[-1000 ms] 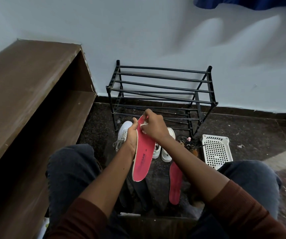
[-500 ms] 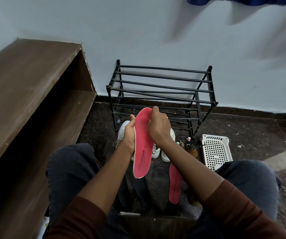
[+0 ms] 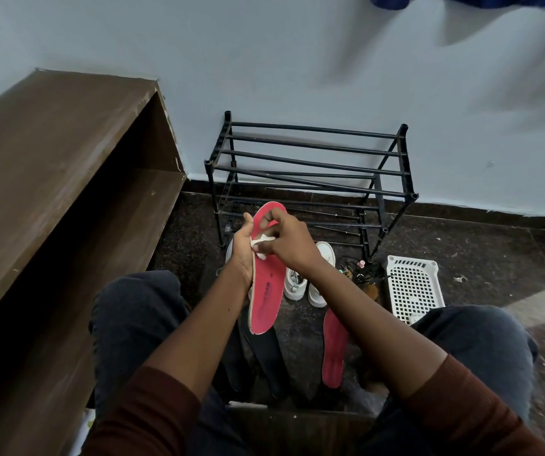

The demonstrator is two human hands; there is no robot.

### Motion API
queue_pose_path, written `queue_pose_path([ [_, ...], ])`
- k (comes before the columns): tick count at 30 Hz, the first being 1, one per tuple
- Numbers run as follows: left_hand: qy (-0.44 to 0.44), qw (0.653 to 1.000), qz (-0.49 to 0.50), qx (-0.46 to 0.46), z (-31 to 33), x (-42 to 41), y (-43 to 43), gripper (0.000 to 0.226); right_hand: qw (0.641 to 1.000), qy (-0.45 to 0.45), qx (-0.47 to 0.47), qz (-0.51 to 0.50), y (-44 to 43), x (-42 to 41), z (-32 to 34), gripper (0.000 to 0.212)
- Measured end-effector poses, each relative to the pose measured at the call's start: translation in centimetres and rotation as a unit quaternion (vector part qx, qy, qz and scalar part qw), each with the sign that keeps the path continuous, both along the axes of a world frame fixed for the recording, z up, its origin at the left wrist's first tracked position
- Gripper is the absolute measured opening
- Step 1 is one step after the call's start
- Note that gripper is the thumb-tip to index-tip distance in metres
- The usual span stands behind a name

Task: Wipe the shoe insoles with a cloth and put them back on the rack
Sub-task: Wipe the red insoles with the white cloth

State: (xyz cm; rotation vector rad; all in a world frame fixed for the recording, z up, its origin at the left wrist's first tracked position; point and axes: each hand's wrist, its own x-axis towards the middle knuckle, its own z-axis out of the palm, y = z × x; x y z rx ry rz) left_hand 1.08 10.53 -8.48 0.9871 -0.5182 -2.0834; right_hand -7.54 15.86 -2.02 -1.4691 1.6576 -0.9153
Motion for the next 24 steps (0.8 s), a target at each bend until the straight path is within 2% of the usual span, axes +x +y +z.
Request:
queue_pose_path([
  [2, -0.007, 1.0, 0.005, -0.003, -0.5, -0.1, -0.2, 0.081, 0.999, 0.038, 0.008, 0.002, 0.1, -0.1, -0.1, 0.029],
  [6, -0.038, 0.999, -0.014, -0.009, -1.4, 0.0, -0.3, 0.069, 0.984, 0.166, -0.009, -0.061, 0.1, -1.0, -0.9, 0.023],
  [10, -0.07, 0.998, -0.006, -0.003, -1.5, 0.2, -0.6, 0.066, 0.978, 0.186, -0.02, -0.097, 0.6, -0.7, -1.2, 0.019],
  [14, -0.095, 0.995, 0.014, -0.008, -2.1, 0.2, -1.2, 0.07, 0.991, 0.119, -0.029, -0.051, 1.0, 0.8, -0.8, 0.018],
  [16, -0.079, 0.997, 0.014, -0.005, -1.8, 0.2, -1.2, 0.074, 0.998, 0.054, 0.002, -0.022, 1.1, 1.0, -0.3, 0.022],
  [18, -0.075, 0.997, 0.026, -0.005, -1.8, 0.2, -1.5, 0.066, 0.999, -0.004, 0.034, -0.01, 1.1, 0.7, -0.1, 0.027],
  [21, -0.079, 0.995, 0.056, 0.007, -1.2, 0.8, -1.7, 0.066, 0.997, -0.005, 0.055, -0.062, 1.2, 0.1, -0.2, 0.031],
  [24, -0.058, 0.997, 0.059, 0.0, -1.3, 1.0, -2.1, 0.084, 0.987, -0.012, 0.103, -0.124, 1.1, -0.4, -0.7, 0.041],
])
